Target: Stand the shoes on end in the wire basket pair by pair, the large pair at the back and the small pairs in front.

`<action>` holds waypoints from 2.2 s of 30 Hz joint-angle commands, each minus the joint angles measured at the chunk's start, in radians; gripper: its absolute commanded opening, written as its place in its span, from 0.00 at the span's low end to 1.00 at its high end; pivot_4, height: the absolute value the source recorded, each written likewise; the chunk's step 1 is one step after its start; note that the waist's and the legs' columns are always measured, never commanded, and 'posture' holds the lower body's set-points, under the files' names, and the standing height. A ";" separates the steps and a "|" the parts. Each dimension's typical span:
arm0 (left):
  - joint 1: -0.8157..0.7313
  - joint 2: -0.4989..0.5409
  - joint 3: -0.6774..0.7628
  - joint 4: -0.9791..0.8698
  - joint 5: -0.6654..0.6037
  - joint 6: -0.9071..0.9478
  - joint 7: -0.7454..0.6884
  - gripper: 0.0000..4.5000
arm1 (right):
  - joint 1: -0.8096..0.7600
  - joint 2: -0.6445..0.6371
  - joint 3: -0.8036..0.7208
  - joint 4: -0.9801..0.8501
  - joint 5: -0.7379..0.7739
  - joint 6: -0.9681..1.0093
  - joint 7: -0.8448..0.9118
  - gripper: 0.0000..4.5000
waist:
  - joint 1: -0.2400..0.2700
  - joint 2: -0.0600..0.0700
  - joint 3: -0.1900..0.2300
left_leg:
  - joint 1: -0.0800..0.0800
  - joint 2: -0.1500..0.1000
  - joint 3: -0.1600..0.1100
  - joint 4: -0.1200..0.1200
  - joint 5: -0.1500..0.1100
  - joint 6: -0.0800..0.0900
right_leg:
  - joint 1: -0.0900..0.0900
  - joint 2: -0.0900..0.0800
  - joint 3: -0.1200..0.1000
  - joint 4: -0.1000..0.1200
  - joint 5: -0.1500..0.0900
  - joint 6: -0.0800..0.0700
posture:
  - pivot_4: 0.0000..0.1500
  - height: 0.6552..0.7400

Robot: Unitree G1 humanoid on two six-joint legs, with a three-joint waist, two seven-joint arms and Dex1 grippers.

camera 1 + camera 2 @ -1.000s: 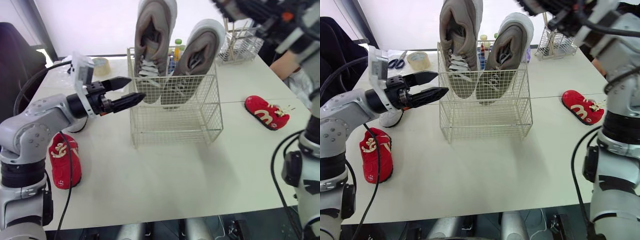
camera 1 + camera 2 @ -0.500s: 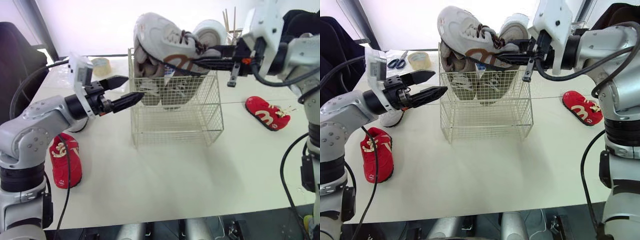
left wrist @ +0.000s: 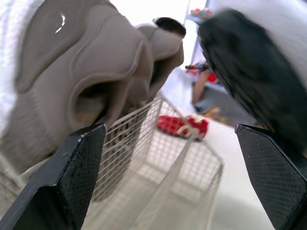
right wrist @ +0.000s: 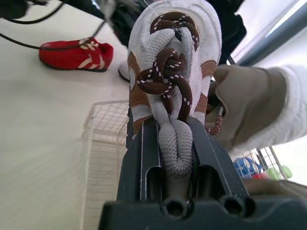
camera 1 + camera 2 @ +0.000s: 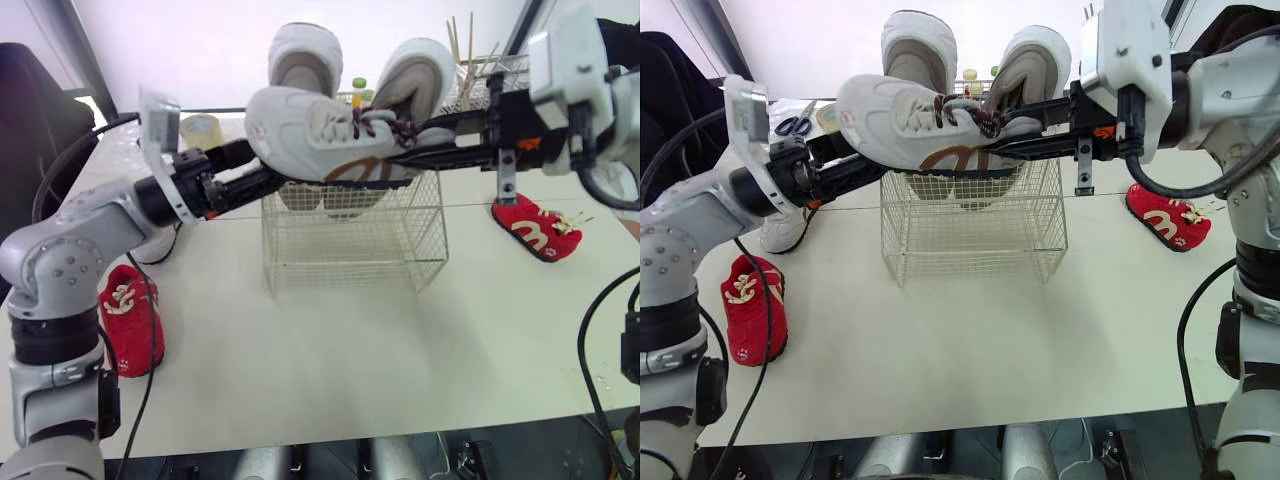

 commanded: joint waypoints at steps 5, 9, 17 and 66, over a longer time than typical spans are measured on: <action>-0.044 0.024 0.055 0.024 -0.162 0.097 -0.030 1.00 | -0.025 -0.001 0.021 0.018 -0.082 -0.093 0.008 0.01 | 0.000 0.000 0.000 | 0.000 0.000 0.000 0.000 0.002 -0.002 | 0.000 0.000 0.000 0.000 0.000 0.000 | 1.00 1.00; 0.010 0.082 0.048 -0.016 -0.154 0.122 -0.082 1.00 | -0.068 -0.005 0.007 0.125 -0.120 -0.141 -0.003 0.01 | -0.002 0.000 0.000 | 0.000 0.000 0.000 0.000 0.001 -0.003 | 0.000 0.000 0.000 0.000 0.000 0.000 | 1.00 1.00; 0.031 0.121 0.045 -0.011 -0.129 0.097 -0.107 1.00 | -0.072 -0.009 0.013 0.133 -0.139 -0.170 0.032 0.01 | 0.000 0.000 0.000 | 0.000 0.000 0.000 0.000 0.001 -0.004 | 0.000 0.000 0.000 0.000 0.000 -0.001 | 1.00 1.00; 0.101 -0.223 0.105 -0.040 -0.491 -0.047 0.320 0.07 | 0.316 0.302 -0.611 0.041 0.611 0.598 -0.630 0.99 | 0.001 -0.002 -0.002 | 0.000 0.000 -0.001 0.000 -0.001 -0.001 | 0.001 -0.001 0.001 0.000 0.000 0.000 | 1.00 1.00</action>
